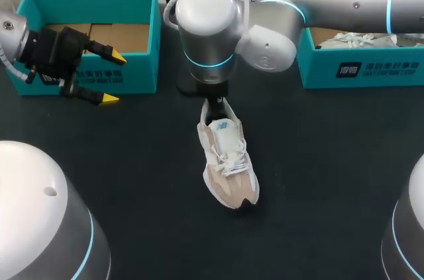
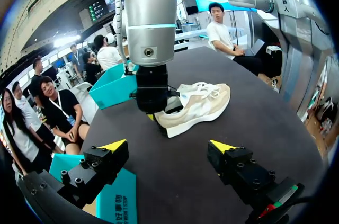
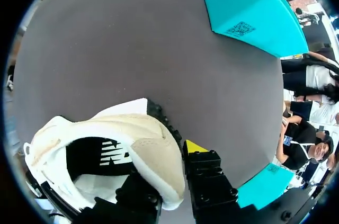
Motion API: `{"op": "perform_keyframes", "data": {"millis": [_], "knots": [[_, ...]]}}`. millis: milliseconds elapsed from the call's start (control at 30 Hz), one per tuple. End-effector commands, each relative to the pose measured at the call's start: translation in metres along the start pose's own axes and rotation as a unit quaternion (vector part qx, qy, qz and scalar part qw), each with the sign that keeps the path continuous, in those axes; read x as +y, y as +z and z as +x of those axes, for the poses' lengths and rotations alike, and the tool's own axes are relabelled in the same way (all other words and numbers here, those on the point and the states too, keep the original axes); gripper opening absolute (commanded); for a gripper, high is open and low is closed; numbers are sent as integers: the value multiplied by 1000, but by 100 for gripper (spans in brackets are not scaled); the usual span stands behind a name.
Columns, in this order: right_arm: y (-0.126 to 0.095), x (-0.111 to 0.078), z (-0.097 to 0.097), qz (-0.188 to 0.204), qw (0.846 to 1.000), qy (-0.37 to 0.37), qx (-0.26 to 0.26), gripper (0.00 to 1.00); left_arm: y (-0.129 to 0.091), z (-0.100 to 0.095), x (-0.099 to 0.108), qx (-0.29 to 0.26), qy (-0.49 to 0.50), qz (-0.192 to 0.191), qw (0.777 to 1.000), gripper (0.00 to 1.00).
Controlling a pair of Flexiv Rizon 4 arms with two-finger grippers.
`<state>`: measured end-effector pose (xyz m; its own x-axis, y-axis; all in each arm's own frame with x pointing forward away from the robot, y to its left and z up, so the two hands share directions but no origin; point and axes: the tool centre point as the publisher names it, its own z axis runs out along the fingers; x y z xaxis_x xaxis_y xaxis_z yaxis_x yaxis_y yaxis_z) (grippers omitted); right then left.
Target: Take the shoe out of the shoebox, open the shoe tongue, remove and reinsert the insole, then place the shoe into the shoebox
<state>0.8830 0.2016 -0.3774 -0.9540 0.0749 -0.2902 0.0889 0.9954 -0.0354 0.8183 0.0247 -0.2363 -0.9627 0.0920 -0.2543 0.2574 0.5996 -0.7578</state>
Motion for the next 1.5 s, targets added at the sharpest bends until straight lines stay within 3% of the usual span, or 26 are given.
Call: {"op": "perform_keyframes", "data": {"millis": [33, 200, 433, 700, 933, 1433, 1500], "knots": [[-16, -4, 1, 3, 1000, 18, -6, 0, 0, 0, -1, 0, 0, -2, 1000, 100], [-59, -13, -14, -18, 999, 31, -1, 0, 0, 0, -1, 0, 0, -2, 1000, 100], [-127, -30, -56, -25, 999, 34, -12, 0, 0, 0, -1, 0, 0, -2, 1000, 100], [-166, -45, -89, -20, 1000, -1, -19, 0, 0, 0, -1, 0, 0, -2, 1000, 100], [-184, -56, -103, -14, 1000, 12, -20, 0, 0, 0, -1, 0, 0, -2, 1000, 100], [-184, -56, -103, -14, 1000, 12, -20, 0, 0, 0, -1, 0, 0, -2, 1000, 100], [-180, -62, -116, -19, 999, 15, -21, 0, 0, 0, -1, 0, 0, -2, 1000, 100]]}}
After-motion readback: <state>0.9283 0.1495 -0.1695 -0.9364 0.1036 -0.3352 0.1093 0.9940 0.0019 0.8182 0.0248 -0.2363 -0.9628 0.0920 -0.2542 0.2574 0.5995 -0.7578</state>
